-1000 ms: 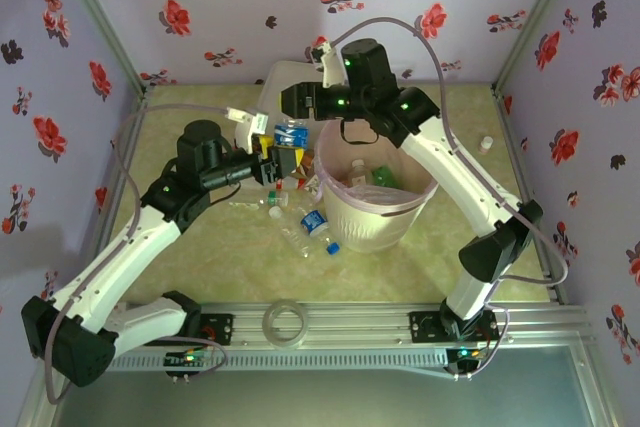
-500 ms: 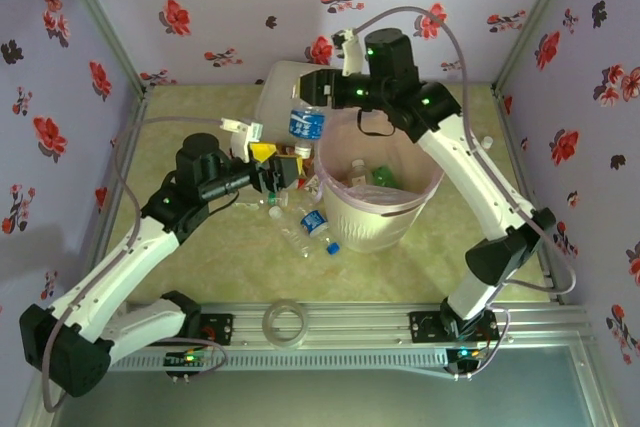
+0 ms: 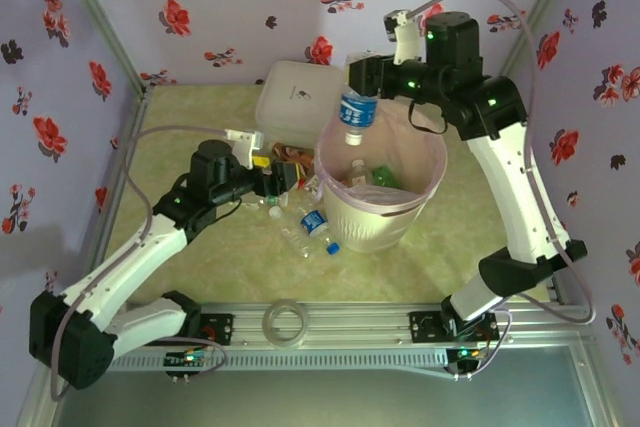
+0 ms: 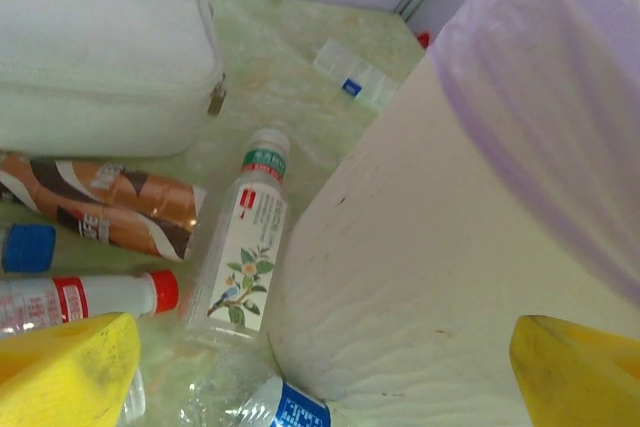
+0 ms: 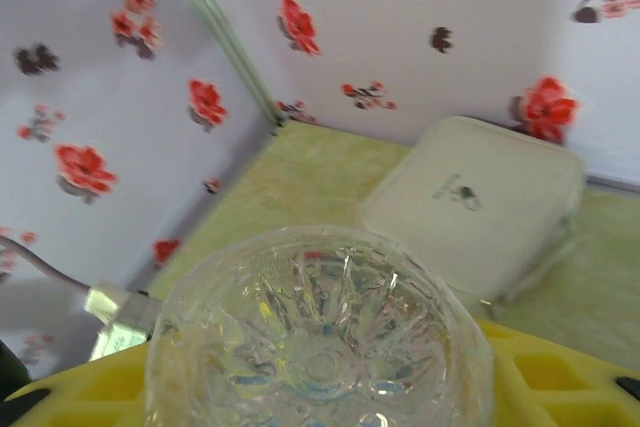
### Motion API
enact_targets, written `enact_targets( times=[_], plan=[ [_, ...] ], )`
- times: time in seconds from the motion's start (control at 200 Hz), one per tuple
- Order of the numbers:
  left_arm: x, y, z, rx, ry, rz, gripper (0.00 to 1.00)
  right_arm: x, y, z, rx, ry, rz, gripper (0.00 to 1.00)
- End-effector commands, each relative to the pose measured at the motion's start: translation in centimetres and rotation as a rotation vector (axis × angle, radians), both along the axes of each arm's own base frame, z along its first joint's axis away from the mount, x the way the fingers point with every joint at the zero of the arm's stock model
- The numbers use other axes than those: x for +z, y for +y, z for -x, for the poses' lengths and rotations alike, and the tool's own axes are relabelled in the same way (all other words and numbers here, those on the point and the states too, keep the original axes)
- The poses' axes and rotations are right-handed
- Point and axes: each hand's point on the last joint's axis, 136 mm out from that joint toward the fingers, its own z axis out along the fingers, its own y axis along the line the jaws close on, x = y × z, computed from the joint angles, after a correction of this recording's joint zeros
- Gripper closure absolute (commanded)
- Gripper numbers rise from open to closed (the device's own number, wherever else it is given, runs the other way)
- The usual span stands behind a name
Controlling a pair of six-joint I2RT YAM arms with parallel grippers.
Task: Put the plastic bottles in the bin
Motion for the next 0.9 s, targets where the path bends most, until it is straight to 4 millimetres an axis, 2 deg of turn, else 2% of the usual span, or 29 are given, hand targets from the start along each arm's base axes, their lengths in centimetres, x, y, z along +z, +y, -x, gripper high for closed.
enact_targets(
  times=[0.0, 0.13, 0.27, 0.55, 0.645, 0.895],
  plan=[
    [-0.1, -1.8, 0.1, -0.047, 0.015, 0.028, 0.05, -2.3, -2.9, 1.9, -0.014, 0.013, 0.212, 0.50],
    [-0.5, -2.6, -0.2, -0.049, 0.039, 0.061, 0.06, -5.8, -4.2, 2.4, -0.013, 0.112, 0.349, 0.51],
    [-1.4, -2.7, 0.0, -0.046, 0.057, 0.075, 0.06, -9.5, -4.4, 2.3, -0.016, 0.203, 0.436, 0.52],
    [-2.3, -3.2, -0.1, -0.037, 0.073, 0.105, 0.06, -17.5, -0.5, 1.6, 0.071, 0.323, 0.530, 0.52],
    [-2.6, -3.3, -0.2, -0.024, 0.078, 0.103, 0.07, -20.1, 0.2, 1.5, 0.085, 0.366, 0.556, 0.52],
    [-3.1, -4.1, 0.0, -0.037, 0.083, 0.096, 0.07, -25.0, 1.1, 1.1, 0.071, 0.413, 0.543, 0.49]
  ],
)
